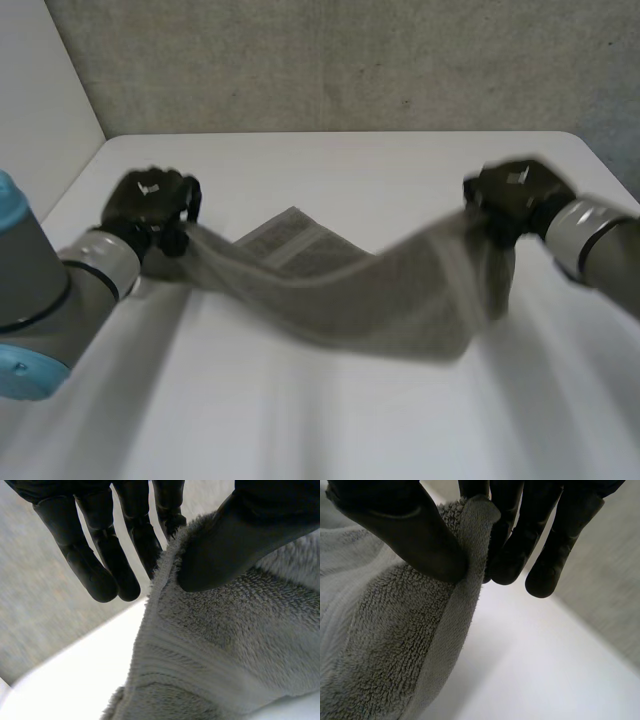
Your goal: Fold the towel.
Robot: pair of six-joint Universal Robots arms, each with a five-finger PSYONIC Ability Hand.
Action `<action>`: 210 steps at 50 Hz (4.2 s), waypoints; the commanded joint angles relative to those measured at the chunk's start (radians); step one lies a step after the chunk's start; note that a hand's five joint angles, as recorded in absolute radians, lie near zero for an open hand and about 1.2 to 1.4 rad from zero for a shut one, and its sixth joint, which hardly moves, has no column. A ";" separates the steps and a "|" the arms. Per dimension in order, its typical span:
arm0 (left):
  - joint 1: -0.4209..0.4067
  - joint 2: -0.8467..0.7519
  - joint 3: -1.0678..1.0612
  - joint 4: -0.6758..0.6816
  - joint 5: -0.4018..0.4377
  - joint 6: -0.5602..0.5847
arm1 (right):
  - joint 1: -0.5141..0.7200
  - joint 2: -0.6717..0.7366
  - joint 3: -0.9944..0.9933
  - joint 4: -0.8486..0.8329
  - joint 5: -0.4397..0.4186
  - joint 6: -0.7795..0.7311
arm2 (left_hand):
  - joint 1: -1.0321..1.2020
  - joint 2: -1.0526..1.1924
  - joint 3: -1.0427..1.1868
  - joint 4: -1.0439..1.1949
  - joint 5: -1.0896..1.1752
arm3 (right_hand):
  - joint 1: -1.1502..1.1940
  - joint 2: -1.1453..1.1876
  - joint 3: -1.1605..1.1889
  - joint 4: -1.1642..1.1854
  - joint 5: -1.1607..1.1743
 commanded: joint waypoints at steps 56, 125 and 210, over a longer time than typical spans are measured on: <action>0.006 -0.212 0.689 0.314 -0.114 -0.024 | 0.052 0.235 -0.495 -0.609 0.158 -0.231 | -0.077 -0.122 -0.150 -0.129 -0.278 | 0.047 0.069 0.055 0.049 0.057; 0.105 -0.204 -0.126 0.228 0.039 0.413 | -0.126 -0.059 0.332 -0.398 0.097 -0.174 | -0.077 -0.122 -0.150 -0.129 -0.278 | 0.047 0.069 0.055 0.049 0.057; 0.008 -0.474 0.428 0.063 -0.125 0.349 | -0.068 0.409 -0.245 -0.262 0.238 -0.139 | -1.295 -1.340 -1.368 -1.347 -1.496 | -1.174 -1.152 -1.167 -1.173 -1.165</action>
